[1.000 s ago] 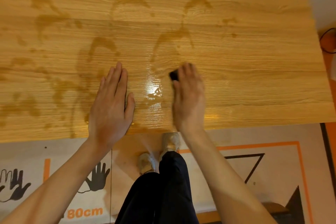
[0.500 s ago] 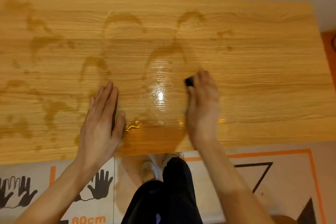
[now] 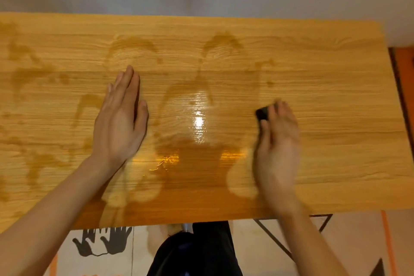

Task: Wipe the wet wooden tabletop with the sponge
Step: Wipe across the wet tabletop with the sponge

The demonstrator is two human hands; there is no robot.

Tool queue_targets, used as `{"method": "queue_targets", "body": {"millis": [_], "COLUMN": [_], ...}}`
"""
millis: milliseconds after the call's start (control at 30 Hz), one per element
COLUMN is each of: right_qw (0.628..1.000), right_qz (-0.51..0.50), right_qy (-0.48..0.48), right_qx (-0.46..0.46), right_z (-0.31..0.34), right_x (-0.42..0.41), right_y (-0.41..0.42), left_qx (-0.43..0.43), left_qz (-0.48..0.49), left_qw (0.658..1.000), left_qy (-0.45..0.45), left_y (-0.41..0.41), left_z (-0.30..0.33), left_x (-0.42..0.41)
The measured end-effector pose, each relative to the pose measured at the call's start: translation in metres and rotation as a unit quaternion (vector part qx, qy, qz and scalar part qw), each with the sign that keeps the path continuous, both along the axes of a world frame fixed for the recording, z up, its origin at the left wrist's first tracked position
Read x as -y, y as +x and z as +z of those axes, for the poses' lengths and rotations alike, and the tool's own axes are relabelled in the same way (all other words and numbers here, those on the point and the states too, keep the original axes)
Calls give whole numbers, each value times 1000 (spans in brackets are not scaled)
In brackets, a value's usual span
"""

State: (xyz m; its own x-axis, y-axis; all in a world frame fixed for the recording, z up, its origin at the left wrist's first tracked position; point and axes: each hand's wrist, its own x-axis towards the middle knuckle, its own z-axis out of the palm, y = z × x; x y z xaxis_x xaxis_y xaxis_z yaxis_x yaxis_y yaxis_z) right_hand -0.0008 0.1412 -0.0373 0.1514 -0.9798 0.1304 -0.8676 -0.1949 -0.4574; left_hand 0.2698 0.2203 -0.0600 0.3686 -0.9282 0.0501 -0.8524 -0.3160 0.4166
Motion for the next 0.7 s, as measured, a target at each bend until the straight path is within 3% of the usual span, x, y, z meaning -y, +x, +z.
{"method": "queue_targets", "body": {"millis": [100,233,333,433,533,600,700], "right_qw": [989,960,967,992,998,998,985], "right_qz": [127,272,249,117,23,44,159], "right_qy": [-1,-2,37,53,49,31,21], "right_qx": [-72,-65,-38,-3,12,-12,-58], "right_z": [-8,-9,-5,1,6,4,-4], "right_x": [-22,-23,12,44,47,41,27], "right_y": [79,104,41,-27,-22,19,90], "left_qx": [20,25,18,13,9,8,10], "left_qz": [3,2,2,1,5,9,10], "left_qw": [1000,999,1000,1000,1000,1000,1000], "left_qy": [15,21,20,21,20,21,23], "left_y": [0,-2,-1,-2,0,1,2], "left_z": [-2,-1,-3,-3,-3,-3,-3], "left_x": [0,0,-1,-2,-1,-1,0]}}
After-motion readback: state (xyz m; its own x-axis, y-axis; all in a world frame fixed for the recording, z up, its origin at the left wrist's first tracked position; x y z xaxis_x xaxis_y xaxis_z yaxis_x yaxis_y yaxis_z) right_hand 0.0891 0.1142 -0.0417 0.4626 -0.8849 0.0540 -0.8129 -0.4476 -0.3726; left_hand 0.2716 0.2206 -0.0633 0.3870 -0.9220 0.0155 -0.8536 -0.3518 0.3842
